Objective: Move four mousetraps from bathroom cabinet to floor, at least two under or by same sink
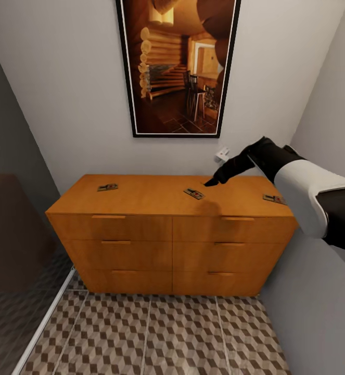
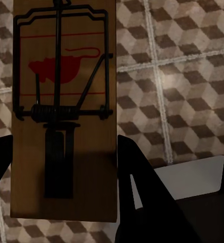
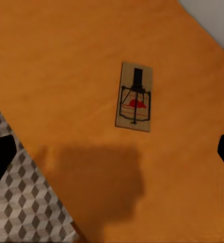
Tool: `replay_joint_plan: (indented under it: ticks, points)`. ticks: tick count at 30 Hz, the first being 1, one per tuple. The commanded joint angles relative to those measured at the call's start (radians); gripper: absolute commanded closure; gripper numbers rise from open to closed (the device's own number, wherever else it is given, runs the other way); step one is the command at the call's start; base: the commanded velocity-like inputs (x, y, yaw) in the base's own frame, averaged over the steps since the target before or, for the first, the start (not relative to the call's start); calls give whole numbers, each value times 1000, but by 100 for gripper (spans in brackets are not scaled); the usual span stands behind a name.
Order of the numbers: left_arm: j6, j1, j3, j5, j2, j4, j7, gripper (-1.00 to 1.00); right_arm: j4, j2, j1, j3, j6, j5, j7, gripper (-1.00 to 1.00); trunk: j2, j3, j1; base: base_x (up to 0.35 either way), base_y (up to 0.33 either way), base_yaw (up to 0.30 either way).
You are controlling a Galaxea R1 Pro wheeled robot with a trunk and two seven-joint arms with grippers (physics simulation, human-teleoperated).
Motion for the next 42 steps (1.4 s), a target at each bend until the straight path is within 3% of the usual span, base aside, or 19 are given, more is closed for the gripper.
replay_joint_plan:
  ticks: [1,18,22,26,33,42]
  points:
    - [-4,-1,-9,0,-1,3,4,100,1,-4,0,7,8,-6,5,-100,0,-1,0,0,0,0]
    - [-4,-1,-9,0,-1,3,4,100,72,-16,0,7,5,1,1,-100,0,-1,0,0,0,0]
    - [-4,-1,-9,0,-1,3,4,100,94,-16,0,5,6,-4,-40,-100,0,-1,0,0,0,0]
    - [-4,-1,-9,0,-1,3,4,100,104,-16,0,4,6,-27,-111,-100,0,-1,0,0,0,0]
    - [-4,-1,-9,0,-1,3,4,100,108,-15,1,3,7,-122,-198,-100,0,-1,0,0,0,0]
    - [-4,-1,-9,0,2,3,5,100,109,-16,1,3,8,-158,-267,-100,0,-1,0,0,0,0]
